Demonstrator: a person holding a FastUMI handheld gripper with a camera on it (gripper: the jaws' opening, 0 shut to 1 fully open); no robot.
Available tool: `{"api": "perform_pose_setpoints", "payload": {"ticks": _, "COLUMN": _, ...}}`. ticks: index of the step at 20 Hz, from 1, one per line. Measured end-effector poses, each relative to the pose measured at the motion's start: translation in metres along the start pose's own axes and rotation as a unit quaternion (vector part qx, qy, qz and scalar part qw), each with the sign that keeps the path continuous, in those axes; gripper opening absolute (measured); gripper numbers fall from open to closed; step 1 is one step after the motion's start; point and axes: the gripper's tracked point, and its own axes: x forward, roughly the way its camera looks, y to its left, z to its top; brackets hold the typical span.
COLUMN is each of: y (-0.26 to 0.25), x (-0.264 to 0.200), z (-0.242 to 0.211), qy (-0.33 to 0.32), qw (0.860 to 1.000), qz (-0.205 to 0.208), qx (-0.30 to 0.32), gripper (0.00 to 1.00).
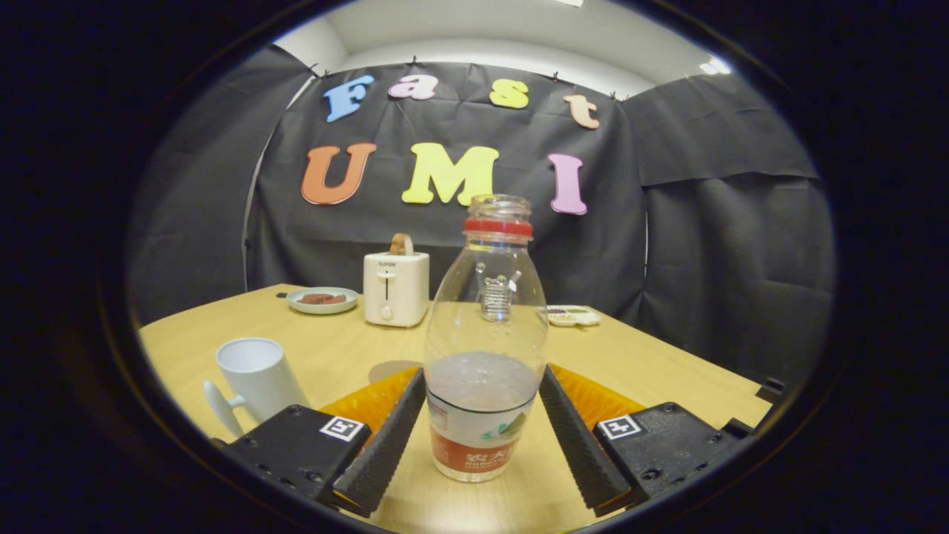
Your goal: Take the bottle from table, then pour the juice into the cup, finally place the bottle on the coaster
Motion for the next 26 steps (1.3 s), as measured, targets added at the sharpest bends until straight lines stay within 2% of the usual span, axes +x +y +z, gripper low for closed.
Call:
{"api": "perform_pose_setpoints", "payload": {"ticks": 3, "y": 0.002, "x": -0.001, "z": 0.012, "qy": -0.030, "qw": 1.000, "qz": 0.001, "qx": -0.002, "gripper": 0.94}}
{"api": "perform_pose_setpoints", "payload": {"ticks": 6, "y": -0.005, "x": 0.007, "z": 0.000, "qy": 0.002, "qw": 1.000, "qz": -0.012, "qx": -0.001, "gripper": 0.92}}
{"api": "perform_pose_setpoints", "payload": {"ticks": 8, "y": -0.002, "x": 0.009, "z": -0.005, "qy": 0.018, "qw": 1.000, "qz": -0.006, "qx": 0.002, "gripper": 0.88}}
{"api": "perform_pose_setpoints", "payload": {"ticks": 13, "y": -0.011, "x": -0.003, "z": 0.008, "qy": -0.001, "qw": 1.000, "qz": -0.013, "qx": -0.022, "gripper": 0.80}}
{"api": "perform_pose_setpoints", "payload": {"ticks": 18, "y": -0.028, "x": -0.015, "z": 0.026, "qy": 0.003, "qw": 0.999, "qz": -0.021, "qx": -0.031, "gripper": 0.78}}
{"api": "perform_pose_setpoints", "payload": {"ticks": 23, "y": -0.064, "x": -0.031, "z": 0.059, "qy": -0.009, "qw": 0.985, "qz": -0.088, "qx": -0.145, "gripper": 0.78}}
{"api": "perform_pose_setpoints", "payload": {"ticks": 26, "y": -0.061, "x": -0.036, "z": 0.069, "qy": -0.017, "qw": 0.976, "qz": -0.091, "qx": -0.199, "gripper": 0.78}}
